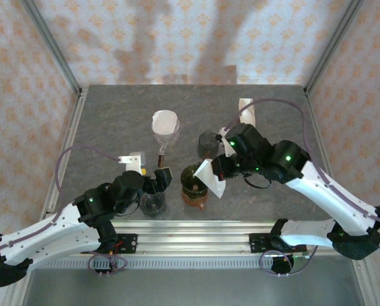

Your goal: Place the coffee filter in the dripper

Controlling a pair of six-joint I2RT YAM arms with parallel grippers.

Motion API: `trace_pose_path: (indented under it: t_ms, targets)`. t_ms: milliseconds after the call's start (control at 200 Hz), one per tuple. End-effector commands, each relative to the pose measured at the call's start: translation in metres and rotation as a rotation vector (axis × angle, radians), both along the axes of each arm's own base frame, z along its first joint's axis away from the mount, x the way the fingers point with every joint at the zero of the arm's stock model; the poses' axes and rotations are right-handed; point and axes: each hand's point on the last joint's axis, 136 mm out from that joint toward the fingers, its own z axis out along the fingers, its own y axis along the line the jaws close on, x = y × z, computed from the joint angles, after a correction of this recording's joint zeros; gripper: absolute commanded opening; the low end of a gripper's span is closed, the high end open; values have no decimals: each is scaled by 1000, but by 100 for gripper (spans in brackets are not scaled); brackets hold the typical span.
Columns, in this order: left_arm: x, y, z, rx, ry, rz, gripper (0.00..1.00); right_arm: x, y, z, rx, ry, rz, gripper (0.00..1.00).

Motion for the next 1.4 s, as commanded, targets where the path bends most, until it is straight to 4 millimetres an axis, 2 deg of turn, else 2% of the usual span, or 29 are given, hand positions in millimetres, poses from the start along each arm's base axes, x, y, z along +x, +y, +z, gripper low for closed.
trace_pose_path:
  t_ms: [0,425,826,1086,1286,1396]
  targets:
    - [2,10,-2,13,-3,43,100,0,6,4,-18,14,13,0]
    - [2,9,0,13,-7,32,100,18,32,-23,-161,89,65,0]
    - [3,5,-3,6,0,27,100,25,56,-46,-168,130,92,0]
    - [3,3,-4,0,6,23,100,27,65,-72,-166,159,91,0]
    - [3,1,-5,-4,10,19,100,27,69,-82,-168,169,93,0]
    - [3,-1,-4,-11,10,12,100,28,70,-78,-156,158,92,11]
